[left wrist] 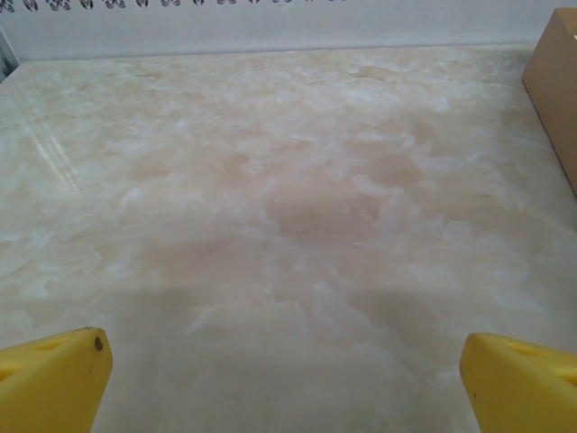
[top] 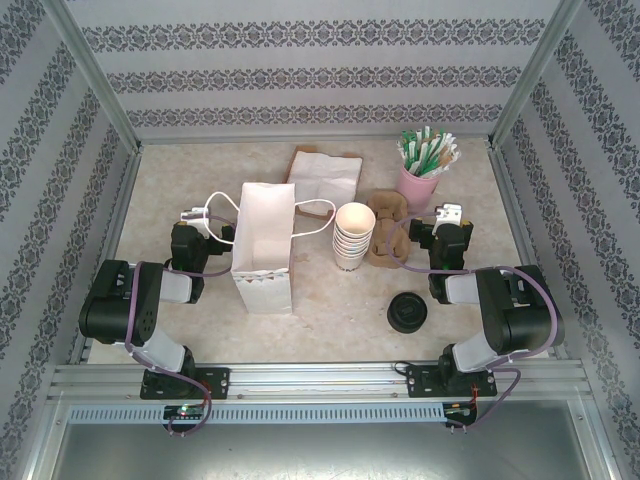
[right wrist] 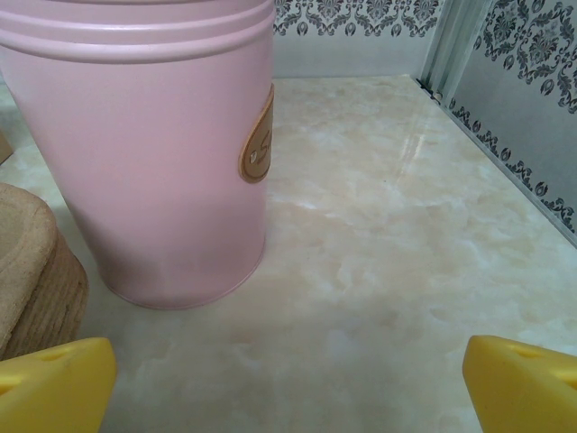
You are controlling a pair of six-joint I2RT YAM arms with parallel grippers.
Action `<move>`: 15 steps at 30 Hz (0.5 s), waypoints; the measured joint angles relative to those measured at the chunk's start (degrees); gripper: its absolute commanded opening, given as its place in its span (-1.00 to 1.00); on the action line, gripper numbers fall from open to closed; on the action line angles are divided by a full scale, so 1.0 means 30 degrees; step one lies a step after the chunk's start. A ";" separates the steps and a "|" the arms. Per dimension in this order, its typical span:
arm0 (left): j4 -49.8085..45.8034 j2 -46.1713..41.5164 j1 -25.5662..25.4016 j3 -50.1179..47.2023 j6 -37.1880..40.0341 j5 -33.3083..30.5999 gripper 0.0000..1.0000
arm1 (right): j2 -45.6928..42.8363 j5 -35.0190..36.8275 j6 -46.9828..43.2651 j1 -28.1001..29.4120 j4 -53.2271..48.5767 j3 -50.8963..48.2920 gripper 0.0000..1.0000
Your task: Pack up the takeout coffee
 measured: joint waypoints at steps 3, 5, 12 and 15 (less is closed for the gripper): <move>0.0000 0.0000 0.0000 0.0000 0.0000 0.0000 1.00 | 0.0000 0.0000 0.0000 0.0000 0.0000 0.0000 0.96; 0.0000 0.0000 0.0000 0.0000 0.0000 0.0000 1.00 | 0.0000 0.0000 0.0000 0.0000 0.0000 0.0000 0.96; 0.0000 0.0000 0.0000 0.0000 -0.0015 -0.0087 1.00 | -0.0073 -0.0007 -0.0007 0.0007 -0.0015 0.0000 0.96; -0.0415 -0.0255 0.0007 0.0007 -0.0022 -0.0452 1.00 | -0.1107 -0.0168 -0.0138 0.0095 0.0029 -0.0597 0.96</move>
